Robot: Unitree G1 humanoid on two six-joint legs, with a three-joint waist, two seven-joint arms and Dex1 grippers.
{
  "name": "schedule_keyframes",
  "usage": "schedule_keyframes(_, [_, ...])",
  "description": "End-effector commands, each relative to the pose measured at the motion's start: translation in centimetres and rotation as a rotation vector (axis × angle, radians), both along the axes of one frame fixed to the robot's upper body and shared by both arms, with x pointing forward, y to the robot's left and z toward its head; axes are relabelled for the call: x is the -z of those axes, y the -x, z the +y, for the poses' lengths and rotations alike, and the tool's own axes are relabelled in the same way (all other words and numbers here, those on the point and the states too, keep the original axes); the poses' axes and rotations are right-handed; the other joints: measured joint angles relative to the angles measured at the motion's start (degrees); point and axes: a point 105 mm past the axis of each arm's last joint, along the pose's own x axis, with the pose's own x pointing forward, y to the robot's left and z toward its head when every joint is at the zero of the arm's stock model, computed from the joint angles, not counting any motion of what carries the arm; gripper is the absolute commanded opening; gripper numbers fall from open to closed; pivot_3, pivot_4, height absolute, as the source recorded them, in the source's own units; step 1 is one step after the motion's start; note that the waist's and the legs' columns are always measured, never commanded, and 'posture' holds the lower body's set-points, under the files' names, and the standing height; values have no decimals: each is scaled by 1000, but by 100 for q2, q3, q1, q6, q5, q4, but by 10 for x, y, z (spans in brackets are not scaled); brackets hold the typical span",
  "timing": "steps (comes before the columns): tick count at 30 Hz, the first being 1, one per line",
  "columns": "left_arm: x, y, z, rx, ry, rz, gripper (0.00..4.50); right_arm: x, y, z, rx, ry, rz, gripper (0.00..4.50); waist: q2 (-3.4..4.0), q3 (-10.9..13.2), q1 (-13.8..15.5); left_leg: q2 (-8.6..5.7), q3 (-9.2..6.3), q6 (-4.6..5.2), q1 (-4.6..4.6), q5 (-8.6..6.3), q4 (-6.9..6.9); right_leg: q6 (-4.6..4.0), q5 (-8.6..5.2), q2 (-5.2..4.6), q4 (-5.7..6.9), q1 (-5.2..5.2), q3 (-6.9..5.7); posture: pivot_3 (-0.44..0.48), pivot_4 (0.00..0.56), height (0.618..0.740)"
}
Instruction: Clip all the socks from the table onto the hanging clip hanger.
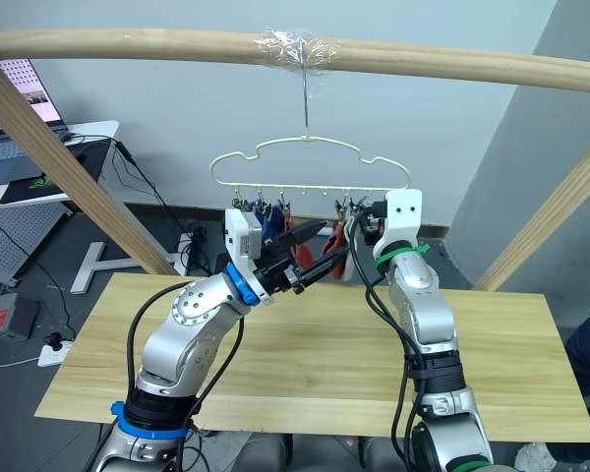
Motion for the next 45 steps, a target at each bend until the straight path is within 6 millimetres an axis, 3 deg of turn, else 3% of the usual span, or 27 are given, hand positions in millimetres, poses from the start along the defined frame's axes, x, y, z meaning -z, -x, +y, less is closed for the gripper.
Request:
schedule_keyframes(1, [-16, 6, -2, 10, 22, -71, 3137, -17, 1, 3, -1, -7, -66, 2521, 0, 0, 0, 0, 0, 0, 0, 0, 0, 0, 0, 0, 0, 0, 0, 159, 151, 740])
schedule_keyframes(15, [-16, 6, -2, 7, 25, -72, 3137, -20, 10, -6, 81, 31, -71, 2521, 0, 0, 0, 0, 0, 0, 0, 0, 0, 0, 0, 0, 0, 0, 0, 160, 151, 740])
schedule_keyframes(18, [-17, 6, -2, 9, 25, -74, 3137, -21, 10, -7, 89, 30, -75, 1997, 0, 0, 0, 0, 0, 0, 0, 0, 1, 0, 0, 0, 0, 0, 0, 160, 151, 740])
schedule_keyframes(20, [-16, 6, -2, 9, 25, -73, 3137, -21, 10, -7, 92, 34, -75, 1339, 0, 0, 0, 0, 0, 0, 0, 0, 1, 0, 0, 0, 0, 0, 0, 158, 142, 740])
schedule_keyframes(35, [-16, 6, -3, 13, 25, -74, 3137, -20, 9, -10, 104, 27, -66, 1339, 0, 0, 0, 0, 0, 0, 0, 0, 1, 0, 0, 0, 0, 0, 0, 158, 141, 740])
schedule_keyframes(42, [-17, 6, -3, 8, 32, -76, 3137, -20, 7, -14, 111, 21, -62, 144, 0, 0, 0, 0, 0, 0, 0, 0, 1, 0, 0, 0, 1, 0, 0, 158, 145, 740])
schedule_keyframes(45, [-13, 1, 4, -34, 26, -62, 3137, -21, 7, -21, 109, 30, -62, 15, 0, 0, 1, 0, 0, 0, 0, 0, 1, 0, 0, 0, 1, 0, 0, 158, 145, 740])
